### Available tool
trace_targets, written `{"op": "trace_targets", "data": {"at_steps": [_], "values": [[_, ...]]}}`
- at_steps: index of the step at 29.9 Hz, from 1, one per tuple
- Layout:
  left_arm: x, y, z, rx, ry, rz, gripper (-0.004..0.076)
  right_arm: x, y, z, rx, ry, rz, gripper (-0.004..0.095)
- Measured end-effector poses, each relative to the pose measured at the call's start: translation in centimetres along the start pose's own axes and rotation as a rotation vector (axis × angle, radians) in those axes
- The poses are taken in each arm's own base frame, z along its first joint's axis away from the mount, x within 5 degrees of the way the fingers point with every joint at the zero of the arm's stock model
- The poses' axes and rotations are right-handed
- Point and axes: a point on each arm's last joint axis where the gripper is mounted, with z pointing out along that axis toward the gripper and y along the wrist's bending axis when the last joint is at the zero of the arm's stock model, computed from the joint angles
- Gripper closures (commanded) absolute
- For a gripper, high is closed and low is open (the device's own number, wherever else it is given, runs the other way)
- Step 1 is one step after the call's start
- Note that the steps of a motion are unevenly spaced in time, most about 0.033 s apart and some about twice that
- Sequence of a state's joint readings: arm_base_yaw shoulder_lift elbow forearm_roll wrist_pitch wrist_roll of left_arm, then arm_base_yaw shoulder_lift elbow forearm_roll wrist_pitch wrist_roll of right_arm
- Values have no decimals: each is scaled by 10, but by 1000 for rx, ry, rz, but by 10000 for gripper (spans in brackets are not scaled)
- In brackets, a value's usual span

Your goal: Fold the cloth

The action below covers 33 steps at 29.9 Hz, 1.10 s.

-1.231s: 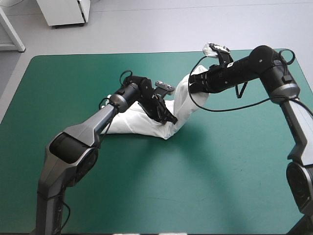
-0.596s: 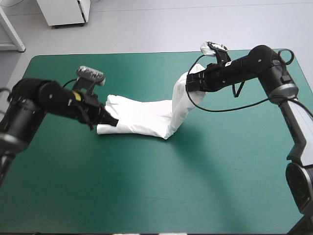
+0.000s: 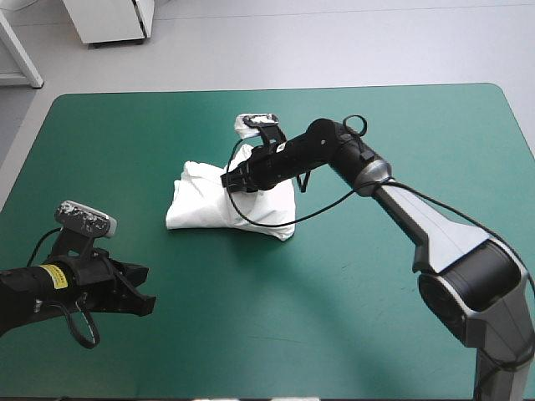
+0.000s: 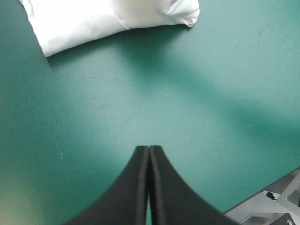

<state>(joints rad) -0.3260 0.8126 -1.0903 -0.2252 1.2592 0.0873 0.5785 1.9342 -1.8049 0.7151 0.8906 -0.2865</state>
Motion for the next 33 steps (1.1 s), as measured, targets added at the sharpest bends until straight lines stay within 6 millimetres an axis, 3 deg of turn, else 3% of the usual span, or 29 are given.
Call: {"op": "trace_targets", "data": {"at_steps": [14, 16, 18, 22, 24, 30, 33], "values": [[0, -6, 0, 69, -7, -26, 733, -9, -22, 105, -26, 22, 55, 925], [-1, -7, -1, 75, -7, -28, 733, -6, -25, 116, -31, 36, 66, 899], [-1, -7, -1, 76, -8, -28, 733, -3, -25, 124, -36, 47, 68, 795], [-1, -7, -1, 76, -8, -28, 733, -2, -18, 127, -69, 54, 71, 378], [-1, -7, -1, 76, -8, -27, 733, -4, -14, 125, -91, 55, 71, 265], [-1, -7, -1, 76, -8, -24, 733, -10, 0, 114, -129, 89, 54, 418], [-1, -7, -1, 76, -8, -24, 733, -17, 8, 103, -131, 100, 15, 443]]}}
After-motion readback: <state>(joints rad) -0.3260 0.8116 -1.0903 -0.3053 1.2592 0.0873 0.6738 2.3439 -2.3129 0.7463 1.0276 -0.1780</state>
